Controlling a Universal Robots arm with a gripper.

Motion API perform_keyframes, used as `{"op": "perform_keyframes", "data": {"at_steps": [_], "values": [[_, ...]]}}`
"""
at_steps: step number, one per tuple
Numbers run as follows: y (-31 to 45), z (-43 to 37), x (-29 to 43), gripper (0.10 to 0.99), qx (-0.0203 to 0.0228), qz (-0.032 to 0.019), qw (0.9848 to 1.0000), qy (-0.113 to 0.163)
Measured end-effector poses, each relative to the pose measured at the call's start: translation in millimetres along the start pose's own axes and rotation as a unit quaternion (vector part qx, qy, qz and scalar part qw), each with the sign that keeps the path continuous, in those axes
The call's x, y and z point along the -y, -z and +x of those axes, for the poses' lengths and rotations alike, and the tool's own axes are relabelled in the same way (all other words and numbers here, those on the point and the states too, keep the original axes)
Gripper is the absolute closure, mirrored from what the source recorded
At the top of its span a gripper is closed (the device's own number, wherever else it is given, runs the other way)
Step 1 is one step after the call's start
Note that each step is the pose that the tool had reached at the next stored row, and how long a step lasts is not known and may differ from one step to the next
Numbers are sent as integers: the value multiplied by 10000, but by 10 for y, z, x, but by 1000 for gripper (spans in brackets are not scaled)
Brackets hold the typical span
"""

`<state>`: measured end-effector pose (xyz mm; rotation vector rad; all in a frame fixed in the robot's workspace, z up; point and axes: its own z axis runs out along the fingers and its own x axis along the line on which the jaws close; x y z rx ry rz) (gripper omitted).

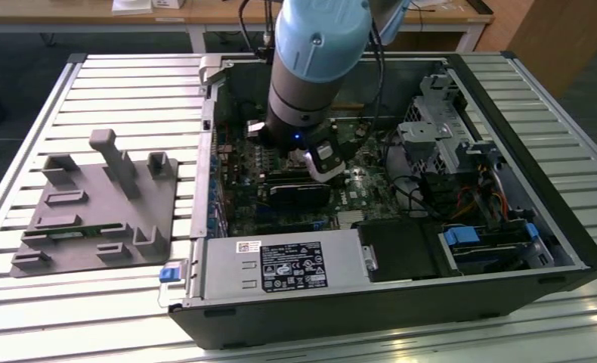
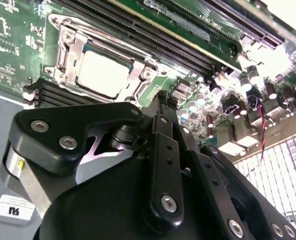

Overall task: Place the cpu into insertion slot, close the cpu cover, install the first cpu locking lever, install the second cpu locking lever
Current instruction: 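Install the second cpu locking lever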

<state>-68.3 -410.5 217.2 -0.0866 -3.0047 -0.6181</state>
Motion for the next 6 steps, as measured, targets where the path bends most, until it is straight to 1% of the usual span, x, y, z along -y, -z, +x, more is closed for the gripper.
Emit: {"op": "perform_keyframes", "data": {"at_steps": [6], "values": [[101,9,-44,980,0,0,10000,0]]}}
